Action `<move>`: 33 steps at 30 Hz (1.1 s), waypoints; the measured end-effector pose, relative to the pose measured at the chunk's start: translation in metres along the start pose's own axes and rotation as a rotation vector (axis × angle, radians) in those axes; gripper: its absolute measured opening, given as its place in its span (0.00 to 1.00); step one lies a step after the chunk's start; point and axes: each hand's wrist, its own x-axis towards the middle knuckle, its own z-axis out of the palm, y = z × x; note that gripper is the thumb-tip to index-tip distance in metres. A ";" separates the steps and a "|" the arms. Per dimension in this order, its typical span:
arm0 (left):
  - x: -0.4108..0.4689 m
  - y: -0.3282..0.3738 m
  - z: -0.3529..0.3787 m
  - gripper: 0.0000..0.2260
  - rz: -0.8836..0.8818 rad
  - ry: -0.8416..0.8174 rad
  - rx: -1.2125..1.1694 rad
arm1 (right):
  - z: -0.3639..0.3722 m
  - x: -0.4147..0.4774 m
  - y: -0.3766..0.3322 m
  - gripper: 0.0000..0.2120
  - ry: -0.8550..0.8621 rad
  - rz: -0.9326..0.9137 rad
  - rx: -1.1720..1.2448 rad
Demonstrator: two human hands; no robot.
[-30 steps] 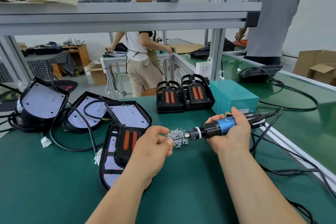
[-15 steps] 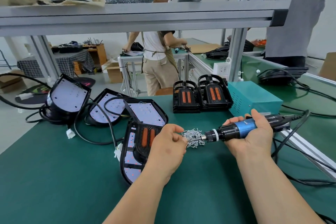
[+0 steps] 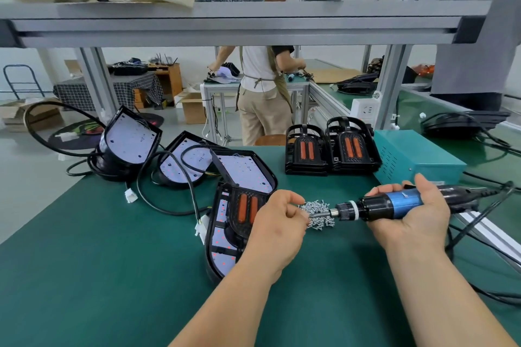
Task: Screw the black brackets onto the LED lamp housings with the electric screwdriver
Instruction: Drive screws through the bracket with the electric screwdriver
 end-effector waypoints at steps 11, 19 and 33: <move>0.000 0.004 -0.001 0.07 -0.092 0.002 -0.144 | 0.001 -0.001 0.001 0.09 -0.045 -0.030 -0.022; 0.001 0.006 0.002 0.05 -0.134 0.048 -0.205 | 0.003 -0.005 0.003 0.09 -0.057 -0.027 -0.028; 0.006 0.036 -0.073 0.09 0.087 0.294 0.421 | 0.003 -0.006 0.005 0.09 -0.036 -0.024 -0.018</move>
